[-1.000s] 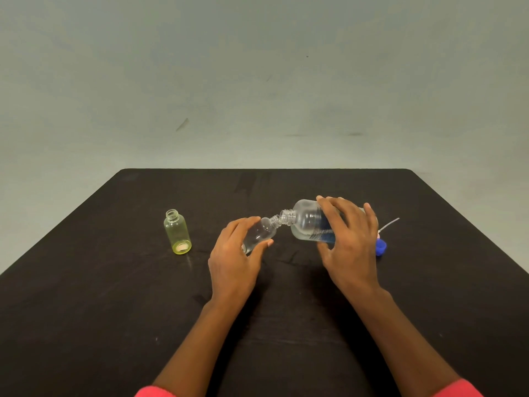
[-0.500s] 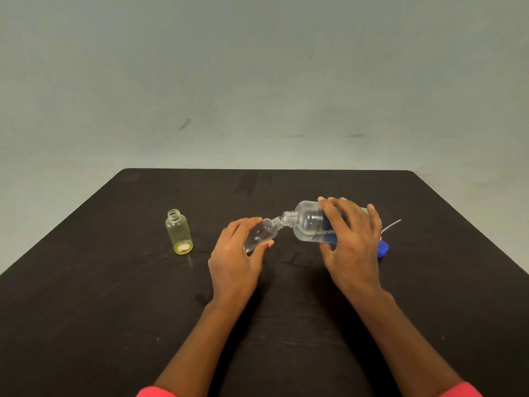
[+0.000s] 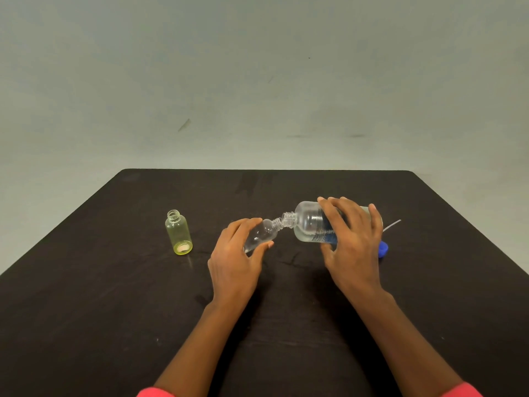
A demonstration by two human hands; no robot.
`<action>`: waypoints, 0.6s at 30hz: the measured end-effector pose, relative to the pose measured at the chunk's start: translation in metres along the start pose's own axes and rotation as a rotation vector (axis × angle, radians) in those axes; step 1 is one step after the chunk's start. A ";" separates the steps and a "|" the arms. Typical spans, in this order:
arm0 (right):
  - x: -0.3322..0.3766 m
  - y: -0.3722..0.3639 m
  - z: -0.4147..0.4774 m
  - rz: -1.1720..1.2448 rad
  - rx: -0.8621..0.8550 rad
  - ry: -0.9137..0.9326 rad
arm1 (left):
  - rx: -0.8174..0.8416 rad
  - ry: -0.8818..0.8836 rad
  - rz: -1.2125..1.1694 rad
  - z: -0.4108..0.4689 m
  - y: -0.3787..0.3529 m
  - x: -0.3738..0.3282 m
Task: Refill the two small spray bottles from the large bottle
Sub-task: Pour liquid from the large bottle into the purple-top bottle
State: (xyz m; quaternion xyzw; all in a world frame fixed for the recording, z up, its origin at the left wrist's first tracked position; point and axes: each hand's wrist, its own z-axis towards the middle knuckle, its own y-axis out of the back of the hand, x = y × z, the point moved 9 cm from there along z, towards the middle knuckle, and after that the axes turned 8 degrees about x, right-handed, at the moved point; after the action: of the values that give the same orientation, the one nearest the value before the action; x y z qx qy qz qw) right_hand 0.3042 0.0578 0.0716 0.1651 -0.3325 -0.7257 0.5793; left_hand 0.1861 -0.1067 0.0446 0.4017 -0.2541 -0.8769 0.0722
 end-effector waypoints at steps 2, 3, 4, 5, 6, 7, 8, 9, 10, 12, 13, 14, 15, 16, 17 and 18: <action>0.000 0.000 0.000 -0.003 0.000 -0.001 | -0.003 -0.003 -0.001 0.000 0.000 0.000; 0.000 0.000 0.000 -0.005 0.001 -0.002 | -0.003 -0.002 -0.001 0.000 0.000 0.000; 0.000 0.000 0.000 -0.007 0.003 -0.002 | -0.002 0.000 -0.001 0.000 0.000 0.000; 0.000 0.000 0.000 -0.006 0.004 -0.002 | 0.000 0.002 -0.001 0.000 0.000 0.000; 0.000 0.000 0.000 -0.006 0.005 -0.002 | 0.003 0.005 -0.001 0.000 0.000 0.001; 0.000 0.000 0.000 -0.005 0.007 -0.002 | 0.005 0.008 -0.002 0.000 -0.001 0.001; 0.000 0.000 0.000 -0.004 0.008 -0.001 | 0.006 0.010 -0.003 0.000 -0.001 0.001; 0.000 -0.001 0.000 -0.003 0.009 0.000 | 0.007 0.010 -0.004 0.000 -0.001 0.002; 0.000 0.000 0.000 -0.002 0.010 0.001 | 0.008 0.011 -0.004 0.000 -0.001 0.002; 0.000 0.000 -0.001 -0.002 0.010 0.001 | 0.005 0.008 -0.002 0.000 -0.001 0.001; 0.000 0.000 -0.001 -0.003 0.011 0.001 | 0.003 0.007 0.000 0.000 -0.001 0.001; 0.000 0.000 -0.001 -0.003 0.013 0.001 | 0.000 0.005 0.003 -0.001 0.000 0.001; 0.000 -0.001 0.000 -0.005 0.015 0.001 | -0.001 0.005 0.006 -0.001 0.000 0.001; 0.000 -0.001 0.000 -0.006 0.017 0.000 | -0.002 0.005 0.008 -0.001 0.000 0.001; 0.000 -0.001 0.000 -0.005 0.019 0.000 | -0.001 0.007 0.009 -0.001 0.000 0.001; 0.000 -0.001 0.000 -0.003 0.020 0.000 | 0.001 0.009 0.008 -0.001 -0.001 0.001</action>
State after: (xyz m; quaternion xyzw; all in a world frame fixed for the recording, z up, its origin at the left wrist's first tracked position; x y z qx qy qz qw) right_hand 0.3034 0.0580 0.0703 0.1715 -0.3393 -0.7233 0.5764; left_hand 0.1864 -0.1067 0.0435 0.4047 -0.2559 -0.8746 0.0765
